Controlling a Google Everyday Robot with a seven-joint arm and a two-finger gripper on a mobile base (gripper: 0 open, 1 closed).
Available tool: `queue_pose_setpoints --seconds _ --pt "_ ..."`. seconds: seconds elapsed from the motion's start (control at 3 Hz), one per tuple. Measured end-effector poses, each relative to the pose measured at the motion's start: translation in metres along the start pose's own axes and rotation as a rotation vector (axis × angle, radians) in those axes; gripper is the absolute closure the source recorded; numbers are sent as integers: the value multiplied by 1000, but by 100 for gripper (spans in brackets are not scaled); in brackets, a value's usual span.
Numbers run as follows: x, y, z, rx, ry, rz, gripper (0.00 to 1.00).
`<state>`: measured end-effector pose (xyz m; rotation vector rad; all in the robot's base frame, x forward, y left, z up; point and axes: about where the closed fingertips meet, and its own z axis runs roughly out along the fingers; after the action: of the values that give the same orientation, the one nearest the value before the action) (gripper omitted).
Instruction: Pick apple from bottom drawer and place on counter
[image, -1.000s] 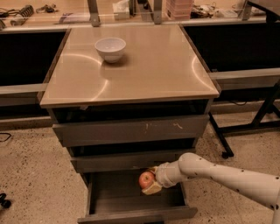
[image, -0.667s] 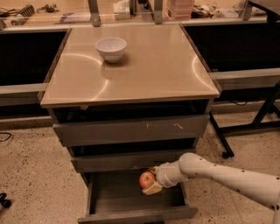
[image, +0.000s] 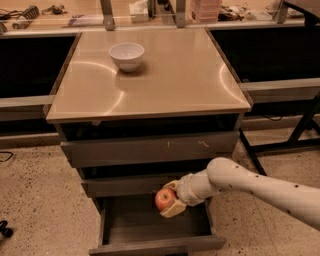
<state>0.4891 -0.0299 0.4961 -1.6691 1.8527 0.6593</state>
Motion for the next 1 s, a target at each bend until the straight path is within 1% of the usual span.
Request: queue_pose_setpoints --seconds 0.33,0.67,1.0 --pt "-73 15 -50 0 17 -39 100" --pt "-96 10 -76 45 54 -94 100" --pt "-96 10 -76 45 54 -94 100"
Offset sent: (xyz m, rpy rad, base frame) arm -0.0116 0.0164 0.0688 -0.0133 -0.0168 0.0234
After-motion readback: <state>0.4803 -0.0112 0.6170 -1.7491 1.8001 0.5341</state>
